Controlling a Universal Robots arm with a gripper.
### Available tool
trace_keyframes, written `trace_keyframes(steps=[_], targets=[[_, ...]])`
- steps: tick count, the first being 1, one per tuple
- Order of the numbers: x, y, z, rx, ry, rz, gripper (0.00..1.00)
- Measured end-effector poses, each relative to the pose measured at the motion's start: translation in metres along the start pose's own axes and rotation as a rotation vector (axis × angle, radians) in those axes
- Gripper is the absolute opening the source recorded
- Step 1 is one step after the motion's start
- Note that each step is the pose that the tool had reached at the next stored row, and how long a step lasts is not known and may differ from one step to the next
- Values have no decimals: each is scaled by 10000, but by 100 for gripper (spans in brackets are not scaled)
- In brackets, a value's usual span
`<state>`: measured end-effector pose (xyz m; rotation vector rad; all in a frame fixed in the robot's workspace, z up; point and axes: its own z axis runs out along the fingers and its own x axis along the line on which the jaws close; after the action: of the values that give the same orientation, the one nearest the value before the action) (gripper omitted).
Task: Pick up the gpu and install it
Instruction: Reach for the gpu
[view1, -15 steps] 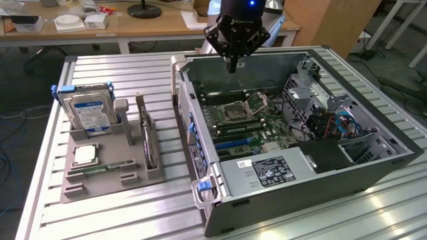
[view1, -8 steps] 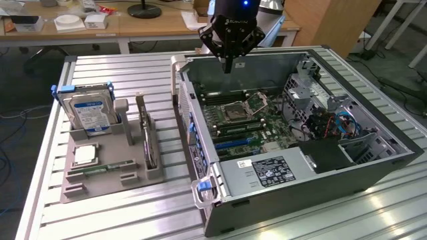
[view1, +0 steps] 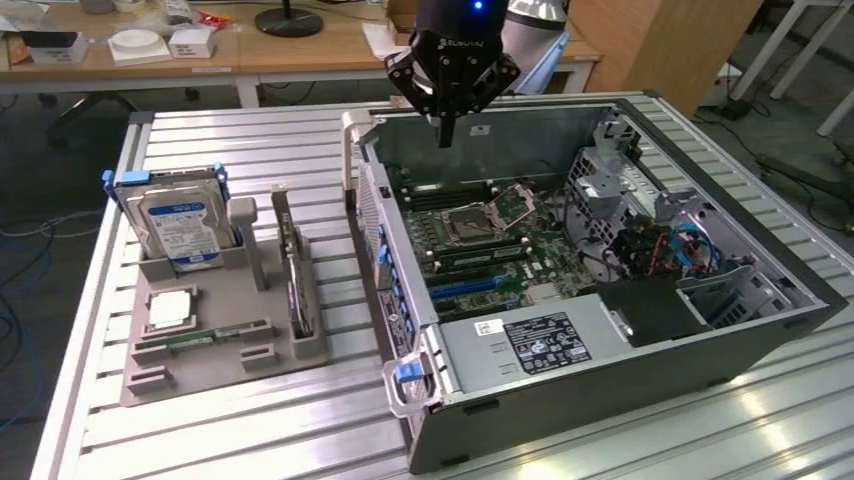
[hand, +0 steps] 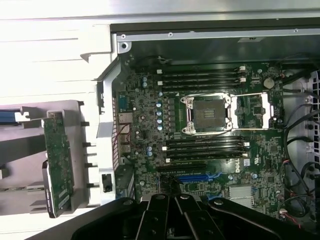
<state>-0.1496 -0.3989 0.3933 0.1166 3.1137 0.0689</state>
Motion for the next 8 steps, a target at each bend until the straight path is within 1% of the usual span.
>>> trace_keyframes(steps=[8], targets=[[82,-6,-2,0,0,1,10]])
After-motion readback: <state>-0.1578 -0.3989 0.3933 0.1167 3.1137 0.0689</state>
